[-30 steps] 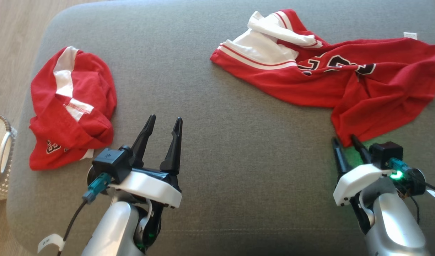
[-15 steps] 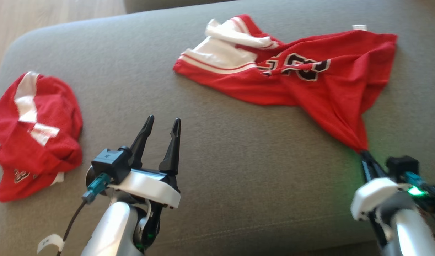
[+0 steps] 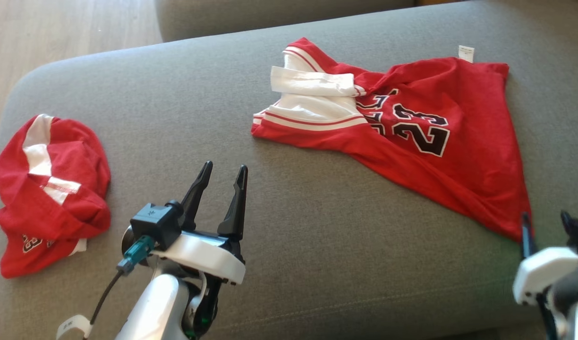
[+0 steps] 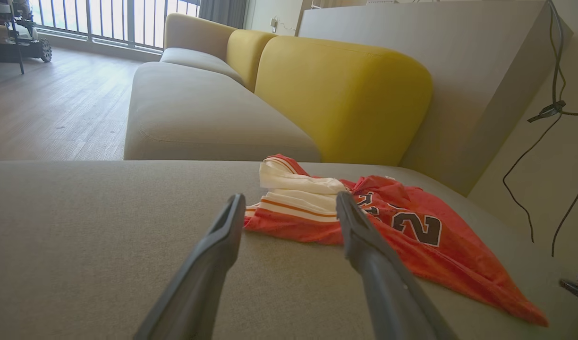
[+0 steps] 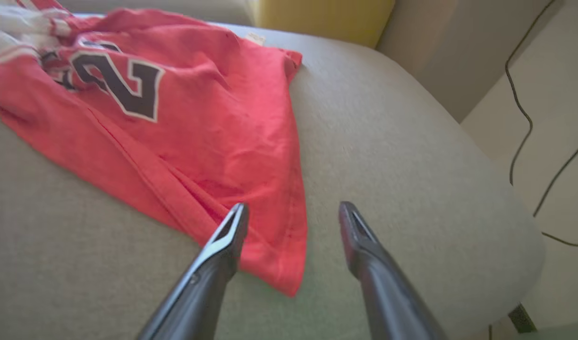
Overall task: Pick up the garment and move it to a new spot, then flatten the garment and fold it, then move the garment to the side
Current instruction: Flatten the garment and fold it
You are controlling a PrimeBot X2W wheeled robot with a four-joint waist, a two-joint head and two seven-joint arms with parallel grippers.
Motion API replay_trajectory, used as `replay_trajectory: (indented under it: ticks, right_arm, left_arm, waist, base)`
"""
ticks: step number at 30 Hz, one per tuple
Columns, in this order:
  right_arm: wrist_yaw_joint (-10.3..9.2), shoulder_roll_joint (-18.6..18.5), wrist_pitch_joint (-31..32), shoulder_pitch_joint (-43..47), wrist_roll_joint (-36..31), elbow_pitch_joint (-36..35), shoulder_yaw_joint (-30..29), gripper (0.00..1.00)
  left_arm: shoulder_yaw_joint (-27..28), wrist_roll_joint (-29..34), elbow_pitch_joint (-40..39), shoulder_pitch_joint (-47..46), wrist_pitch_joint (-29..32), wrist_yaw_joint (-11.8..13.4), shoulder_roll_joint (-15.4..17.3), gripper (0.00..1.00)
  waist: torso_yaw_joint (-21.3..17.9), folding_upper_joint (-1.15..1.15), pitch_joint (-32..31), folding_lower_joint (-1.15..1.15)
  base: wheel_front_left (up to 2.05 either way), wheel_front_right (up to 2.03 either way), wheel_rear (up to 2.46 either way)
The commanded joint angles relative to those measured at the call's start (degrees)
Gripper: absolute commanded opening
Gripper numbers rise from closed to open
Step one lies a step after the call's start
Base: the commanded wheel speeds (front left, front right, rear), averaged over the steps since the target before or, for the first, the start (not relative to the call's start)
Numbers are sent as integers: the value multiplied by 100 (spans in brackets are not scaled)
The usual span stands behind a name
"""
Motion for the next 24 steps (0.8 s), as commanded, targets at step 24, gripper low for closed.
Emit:
replay_trajectory:
  ticks: [24]
  right_arm:
    - [-2, -63, -792, -1205, 1171, -312, 2834, 100]
  left_arm:
    - [-54, -148, -229, -499, -45, 67, 25, 100]
  waist:
    - [459, 0, 562, 0]
  base:
    - [0, 0, 0]
